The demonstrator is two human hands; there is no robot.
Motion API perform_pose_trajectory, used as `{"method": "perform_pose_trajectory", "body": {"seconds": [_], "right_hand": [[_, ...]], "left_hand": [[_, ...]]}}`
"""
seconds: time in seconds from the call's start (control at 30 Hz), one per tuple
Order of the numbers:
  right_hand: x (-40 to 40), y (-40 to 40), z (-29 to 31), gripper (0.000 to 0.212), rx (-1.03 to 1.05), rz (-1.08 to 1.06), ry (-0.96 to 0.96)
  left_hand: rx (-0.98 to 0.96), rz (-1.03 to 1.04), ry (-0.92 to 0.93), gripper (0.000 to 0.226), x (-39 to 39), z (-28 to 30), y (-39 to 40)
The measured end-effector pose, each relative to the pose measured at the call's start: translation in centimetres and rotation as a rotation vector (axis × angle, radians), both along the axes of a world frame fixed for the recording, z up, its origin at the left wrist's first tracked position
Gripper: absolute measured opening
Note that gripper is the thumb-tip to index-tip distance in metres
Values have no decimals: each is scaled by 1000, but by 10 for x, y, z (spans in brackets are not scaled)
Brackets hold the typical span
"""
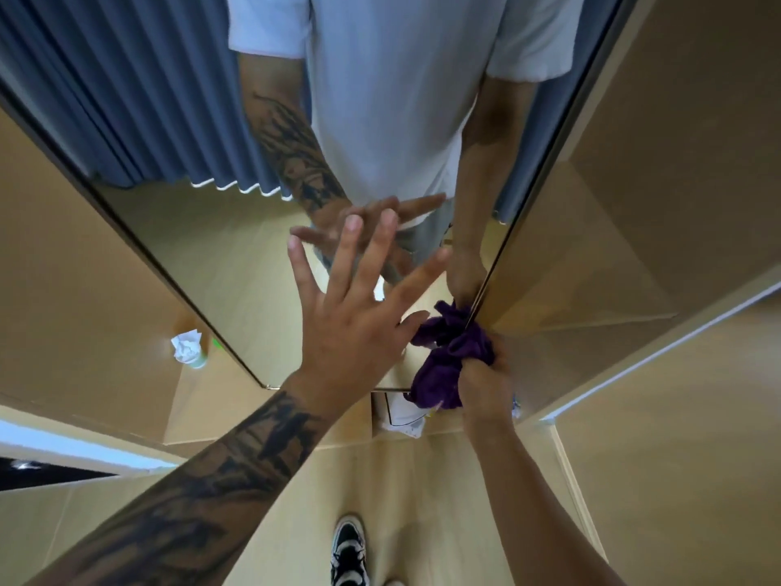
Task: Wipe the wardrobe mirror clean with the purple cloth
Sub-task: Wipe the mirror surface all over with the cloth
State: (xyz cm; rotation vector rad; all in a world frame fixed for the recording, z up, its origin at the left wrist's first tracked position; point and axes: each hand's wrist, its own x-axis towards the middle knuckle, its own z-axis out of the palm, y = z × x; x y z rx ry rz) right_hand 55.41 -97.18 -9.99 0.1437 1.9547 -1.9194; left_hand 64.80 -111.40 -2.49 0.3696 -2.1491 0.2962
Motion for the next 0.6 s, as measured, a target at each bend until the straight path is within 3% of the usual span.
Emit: {"method": "perform_pose_trajectory", "body": {"seconds": [0.1, 0.4, 0.6], "right_hand": [[6, -4, 1, 45, -51, -32, 49], [-21, -12, -2, 42, 188, 49, -83], [-27, -4, 0, 40, 170, 49, -116]], "left_hand": [[0, -4, -23, 73, -3, -3, -6], [-62, -10, -21, 78, -6, -20, -27], [-106, -105, 23, 80, -9, -29, -44]]}}
